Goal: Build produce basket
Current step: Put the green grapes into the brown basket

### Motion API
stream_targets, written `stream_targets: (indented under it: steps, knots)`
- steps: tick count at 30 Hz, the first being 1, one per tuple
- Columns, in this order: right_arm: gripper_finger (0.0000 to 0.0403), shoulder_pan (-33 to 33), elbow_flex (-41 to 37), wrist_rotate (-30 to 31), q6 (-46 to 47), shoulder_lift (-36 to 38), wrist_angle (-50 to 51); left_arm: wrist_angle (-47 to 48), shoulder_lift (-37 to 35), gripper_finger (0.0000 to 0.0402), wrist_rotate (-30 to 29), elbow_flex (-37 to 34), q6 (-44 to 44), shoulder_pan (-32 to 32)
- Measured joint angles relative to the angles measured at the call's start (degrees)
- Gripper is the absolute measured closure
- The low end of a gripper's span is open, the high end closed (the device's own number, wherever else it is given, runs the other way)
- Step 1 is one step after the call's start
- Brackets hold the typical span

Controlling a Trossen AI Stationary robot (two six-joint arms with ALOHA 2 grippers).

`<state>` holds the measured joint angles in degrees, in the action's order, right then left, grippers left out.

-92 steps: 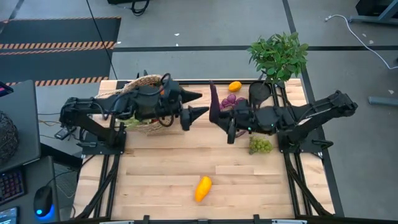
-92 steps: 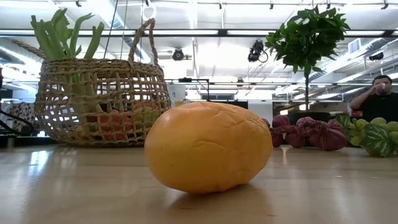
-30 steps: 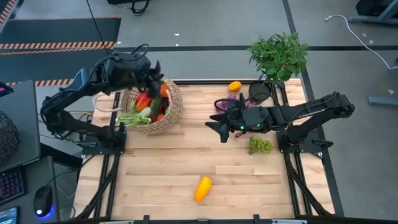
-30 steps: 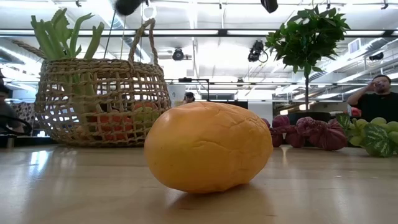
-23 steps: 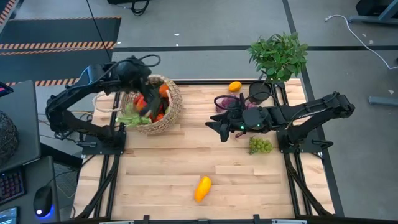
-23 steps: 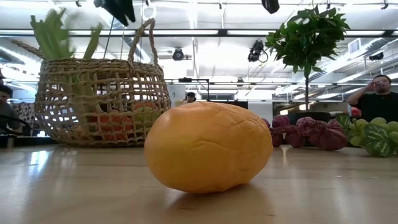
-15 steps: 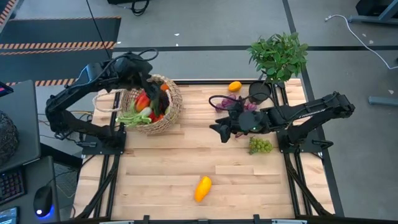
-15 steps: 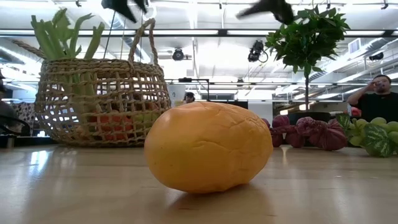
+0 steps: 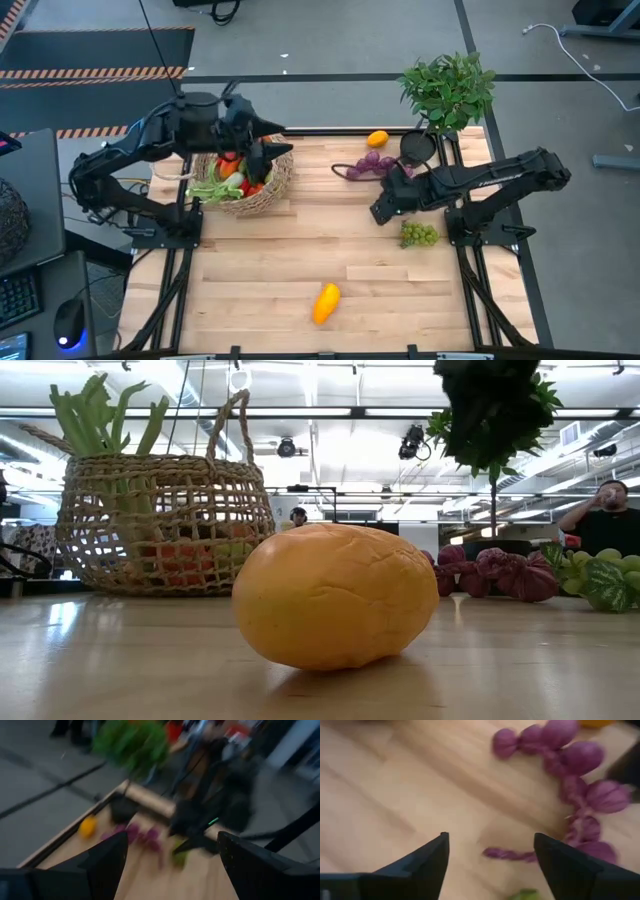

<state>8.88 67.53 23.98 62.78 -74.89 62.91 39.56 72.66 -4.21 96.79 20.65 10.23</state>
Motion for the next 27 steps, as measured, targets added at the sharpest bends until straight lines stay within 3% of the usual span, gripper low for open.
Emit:
stream_targets:
  steps: [6, 13, 21, 27]
  knots:
    - [0.0078, -8.26, -1.91, -0.86, -6.24, -0.02, -3.33, -11.94, 2.49, 0.0088, -1.59, 0.02, 1.67, -2.67]
    - [0.0078, -16.06, -7.95, -12.89, -13.40, -0.09, -8.98, -8.76, 3.15, 0.0088, -1.59, -0.02, 3.01, -4.17]
    - [0.0078, -20.65, -16.64, -20.99, -7.94, -0.09, -5.92, -4.19, 3.57, 0.0088, -3.96, -0.02, 3.76, -4.39]
    - [0.0078, -20.76, -20.82, -23.29, -0.80, -0.11, -5.69, -4.27, 3.95, 0.0088, -3.58, 0.00, 4.21, -4.45]
